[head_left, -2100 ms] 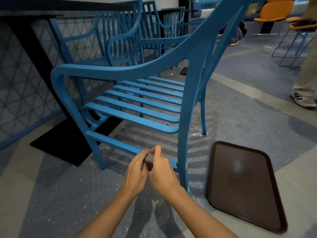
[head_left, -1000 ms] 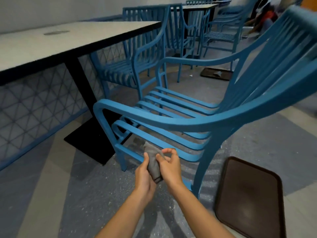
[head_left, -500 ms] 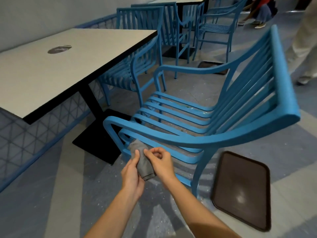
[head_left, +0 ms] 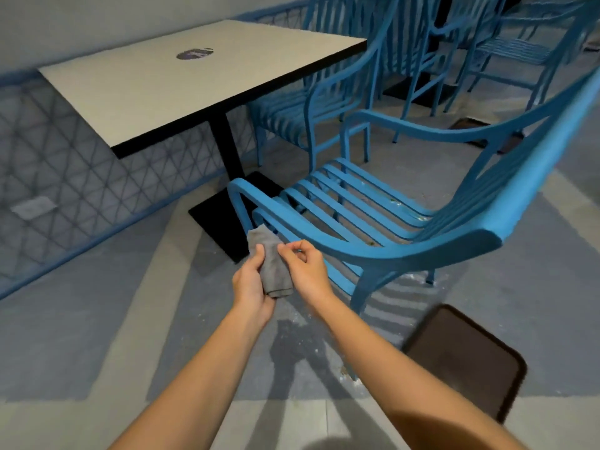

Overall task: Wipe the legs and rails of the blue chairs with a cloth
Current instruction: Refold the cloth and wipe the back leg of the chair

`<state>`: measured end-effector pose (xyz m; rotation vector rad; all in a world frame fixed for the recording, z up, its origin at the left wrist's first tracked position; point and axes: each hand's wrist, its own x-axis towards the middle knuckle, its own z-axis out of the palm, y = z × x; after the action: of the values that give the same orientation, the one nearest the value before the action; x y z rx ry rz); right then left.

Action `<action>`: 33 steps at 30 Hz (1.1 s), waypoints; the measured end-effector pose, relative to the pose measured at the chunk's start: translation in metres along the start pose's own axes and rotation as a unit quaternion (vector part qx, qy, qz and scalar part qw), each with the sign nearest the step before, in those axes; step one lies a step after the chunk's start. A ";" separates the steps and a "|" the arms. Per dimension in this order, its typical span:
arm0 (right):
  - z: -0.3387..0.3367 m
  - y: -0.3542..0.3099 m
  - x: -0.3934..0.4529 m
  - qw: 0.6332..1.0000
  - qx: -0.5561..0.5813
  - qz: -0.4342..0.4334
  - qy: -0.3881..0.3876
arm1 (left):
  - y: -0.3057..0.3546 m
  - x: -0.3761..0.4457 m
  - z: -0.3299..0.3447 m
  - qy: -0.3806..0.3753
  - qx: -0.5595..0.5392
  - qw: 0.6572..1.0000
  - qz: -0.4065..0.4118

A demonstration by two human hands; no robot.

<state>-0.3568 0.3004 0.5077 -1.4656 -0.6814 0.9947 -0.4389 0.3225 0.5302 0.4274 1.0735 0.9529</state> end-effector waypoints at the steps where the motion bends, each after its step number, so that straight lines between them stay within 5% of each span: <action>1: -0.007 -0.001 -0.004 1.000 -0.003 0.000 -0.017 | -0.006 -0.008 0.001 0.011 -0.009 1.000 0.008; 12: -0.079 -0.007 -0.043 0.982 -0.045 0.012 -0.180 | -0.067 -0.067 0.025 0.100 -0.073 0.990 0.068; 17: -0.128 0.006 -0.065 0.968 -0.075 0.012 -0.239 | -0.119 -0.099 0.038 0.232 -0.031 0.954 0.186; 33: -0.186 0.120 -0.049 0.987 0.022 0.053 -0.149 | -0.234 -0.050 0.030 0.209 -0.001 0.959 0.191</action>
<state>-0.2325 0.1503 0.3923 -1.3376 -0.7954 1.3217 -0.3159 0.1571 0.4048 0.4517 1.3993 1.4314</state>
